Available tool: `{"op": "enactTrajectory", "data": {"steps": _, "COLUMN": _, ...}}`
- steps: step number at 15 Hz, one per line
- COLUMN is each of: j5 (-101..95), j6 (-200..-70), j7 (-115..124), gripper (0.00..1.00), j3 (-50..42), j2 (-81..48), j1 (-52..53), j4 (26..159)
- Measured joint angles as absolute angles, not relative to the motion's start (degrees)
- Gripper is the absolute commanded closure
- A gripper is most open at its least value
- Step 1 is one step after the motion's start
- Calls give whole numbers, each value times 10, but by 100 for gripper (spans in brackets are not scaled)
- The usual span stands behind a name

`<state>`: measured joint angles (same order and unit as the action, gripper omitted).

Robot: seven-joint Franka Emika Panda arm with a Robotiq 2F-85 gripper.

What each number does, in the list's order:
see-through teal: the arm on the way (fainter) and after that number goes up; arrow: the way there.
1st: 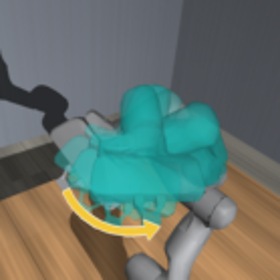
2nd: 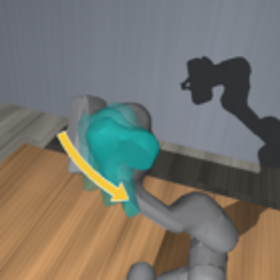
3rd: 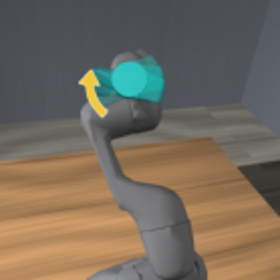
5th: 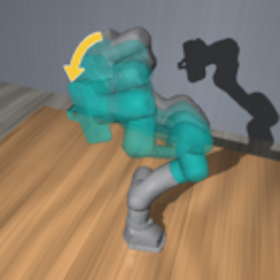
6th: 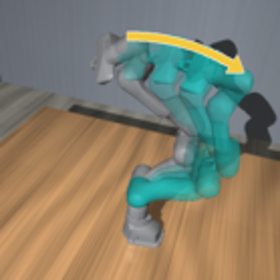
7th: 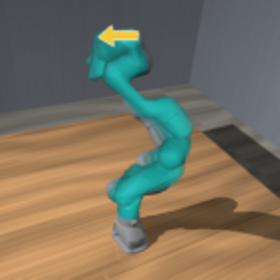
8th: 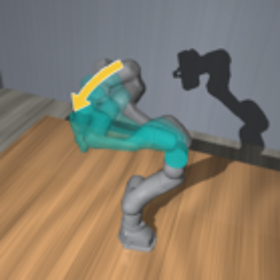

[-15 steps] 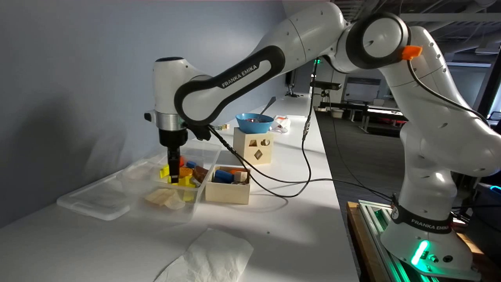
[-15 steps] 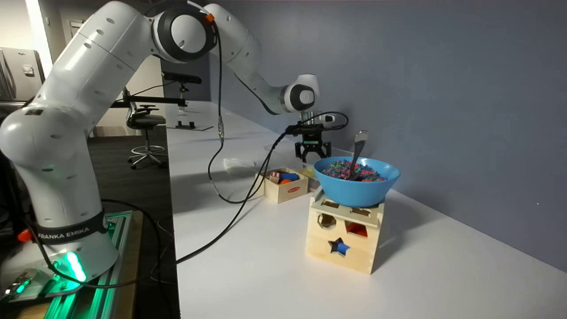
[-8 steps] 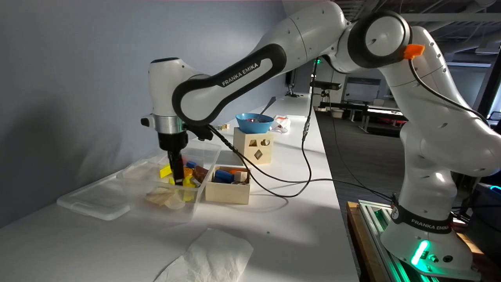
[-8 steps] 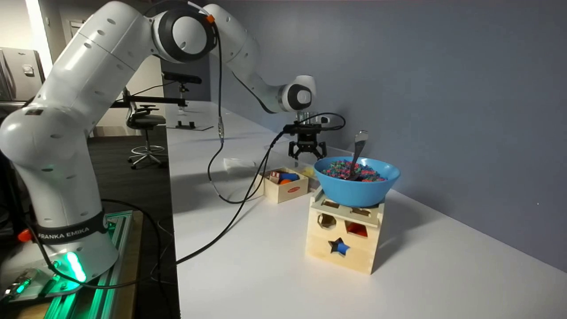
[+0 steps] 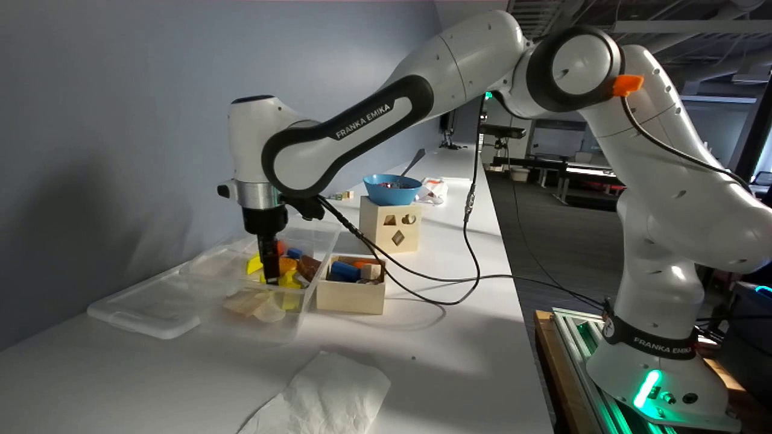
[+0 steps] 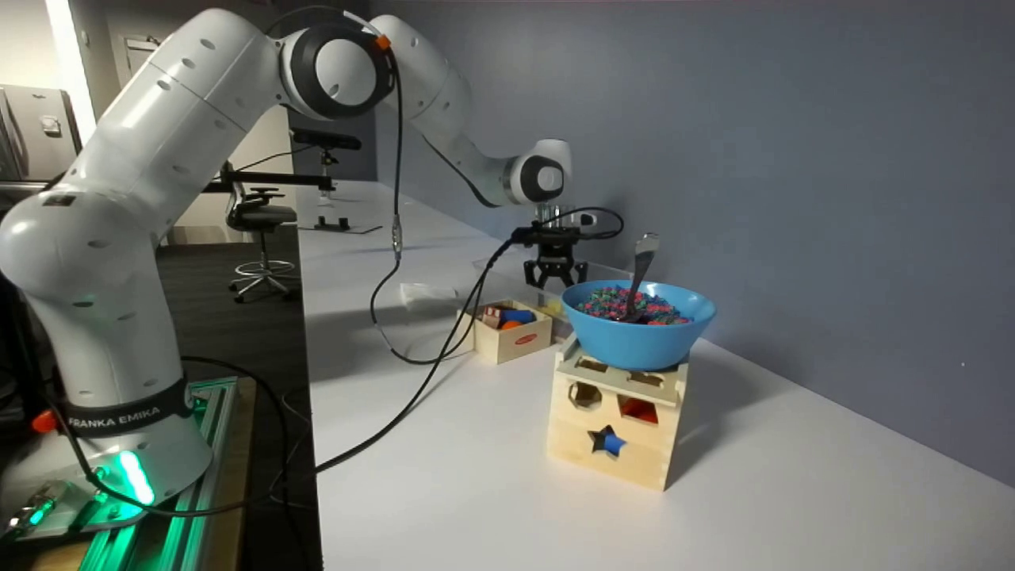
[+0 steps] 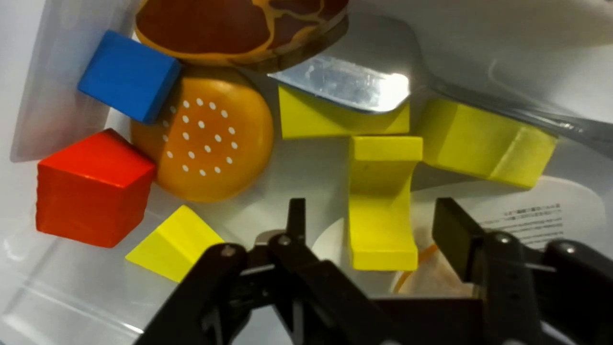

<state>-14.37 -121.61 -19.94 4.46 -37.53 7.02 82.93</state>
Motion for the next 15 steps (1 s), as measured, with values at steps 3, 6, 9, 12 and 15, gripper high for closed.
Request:
{"op": "enactTrajectory", "data": {"steps": 3, "j5": -143, "j6": -1218, "j7": -197, "gripper": 81, "j3": 46, "j2": -388, "j1": 71, "j4": 815}}
{"op": "enactTrajectory", "data": {"steps": 6, "j5": -143, "j6": -1225, "j7": -197, "gripper": 91, "j3": 50, "j2": -393, "j1": 71, "j4": 810}}
{"op": "enactTrajectory", "data": {"steps": 9, "j5": -143, "j6": -1237, "j7": -196, "gripper": 91, "j3": 53, "j2": -392, "j1": 73, "j4": 808}}
{"op": "enactTrajectory", "data": {"steps": 12, "j5": -141, "j6": -1243, "j7": -195, "gripper": 91, "j3": 56, "j2": -364, "j1": 72, "j4": 819}}
{"op": "enactTrajectory", "data": {"steps": 15, "j5": -133, "j6": -1262, "j7": -197, "gripper": 91, "j3": 59, "j2": -294, "j1": 62, "j4": 871}}
